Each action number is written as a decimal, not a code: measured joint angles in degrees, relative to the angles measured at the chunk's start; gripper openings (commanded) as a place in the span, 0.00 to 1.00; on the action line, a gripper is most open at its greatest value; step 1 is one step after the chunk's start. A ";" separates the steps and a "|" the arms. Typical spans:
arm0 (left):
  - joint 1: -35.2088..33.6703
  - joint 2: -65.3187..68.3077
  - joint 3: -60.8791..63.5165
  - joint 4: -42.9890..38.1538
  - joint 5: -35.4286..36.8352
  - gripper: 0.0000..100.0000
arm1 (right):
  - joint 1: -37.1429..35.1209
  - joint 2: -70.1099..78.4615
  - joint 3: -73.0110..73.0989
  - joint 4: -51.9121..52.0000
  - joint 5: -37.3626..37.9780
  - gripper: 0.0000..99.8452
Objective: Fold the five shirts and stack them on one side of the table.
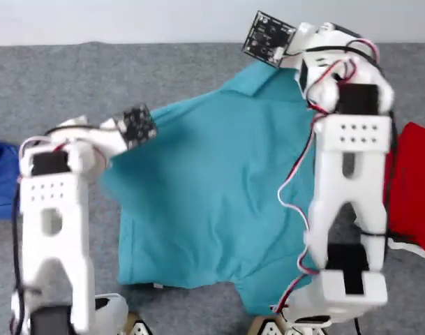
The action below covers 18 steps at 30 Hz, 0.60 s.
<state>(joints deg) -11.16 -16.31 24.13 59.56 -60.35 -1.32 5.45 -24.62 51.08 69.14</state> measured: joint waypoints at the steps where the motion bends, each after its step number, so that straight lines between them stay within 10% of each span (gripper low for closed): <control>1: 0.00 3.16 -1.93 -1.41 0.79 0.00 | 0.00 1.85 0.00 -2.73 0.00 0.01; 11: 0.00 29.89 -33.49 -2.81 4.40 0.00 | -0.79 13.63 0.00 -28.22 0.00 0.01; 18: 0.88 40.70 -51.34 12.22 4.40 0.00 | -1.58 15.03 0.00 -31.03 0.00 0.01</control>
<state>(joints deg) -10.29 24.40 -27.21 71.78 -55.96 -2.90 20.48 -24.62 20.04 69.14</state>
